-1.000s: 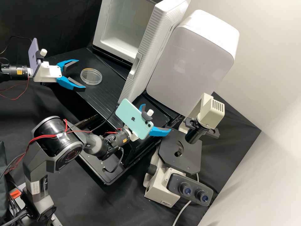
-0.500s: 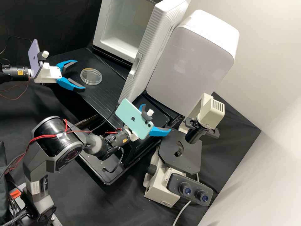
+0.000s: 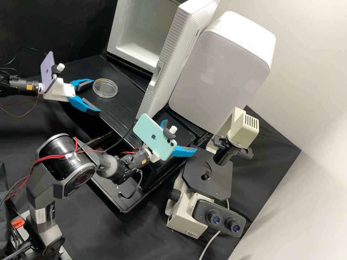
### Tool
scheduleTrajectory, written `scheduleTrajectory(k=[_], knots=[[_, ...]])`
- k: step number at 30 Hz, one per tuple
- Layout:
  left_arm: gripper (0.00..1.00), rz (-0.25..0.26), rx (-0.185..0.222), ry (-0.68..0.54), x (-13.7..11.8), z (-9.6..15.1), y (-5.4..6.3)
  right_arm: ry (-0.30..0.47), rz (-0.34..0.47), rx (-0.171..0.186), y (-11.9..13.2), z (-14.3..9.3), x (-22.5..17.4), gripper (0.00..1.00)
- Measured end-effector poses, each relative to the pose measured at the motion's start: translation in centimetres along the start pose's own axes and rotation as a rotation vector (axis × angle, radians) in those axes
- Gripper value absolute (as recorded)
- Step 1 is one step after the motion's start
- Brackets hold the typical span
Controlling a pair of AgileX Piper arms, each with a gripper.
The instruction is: Place the petri dish in the incubator
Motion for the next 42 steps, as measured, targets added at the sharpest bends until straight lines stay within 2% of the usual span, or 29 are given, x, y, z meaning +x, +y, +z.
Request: scheduleTrajectory(k=[15,18,21,27,34,40,42], knots=[[1.00,-0.002,-0.005,0.000,0.0,-0.2,0.1,0.000,0.000,0.000,0.0,0.0,0.0,1.00],[1.00,0.009,-0.033,0.032,-0.3,-0.4,0.5,0.000,0.000,0.000,0.0,0.0,0.0,1.00],[1.00,0.024,-0.097,0.088,-1.0,-0.7,0.6,0.000,0.000,0.000,0.0,0.0,0.0,1.00],[1.00,0.037,-0.114,0.096,-2.5,-0.3,0.9,0.000,0.000,0.000,0.0,0.0,0.0,1.00],[1.00,0.049,-0.118,0.080,-3.4,0.1,1.4,0.000,0.000,0.000,0.0,0.0,0.0,1.00],[1.00,0.022,-0.088,0.095,-3.0,-0.1,0.9,0.000,0.000,0.000,0.0,0.0,0.0,1.00],[1.00,0.025,-0.075,0.100,-2.7,-0.1,1.0,0.000,0.000,0.000,0.0,0.0,0.0,1.00]])
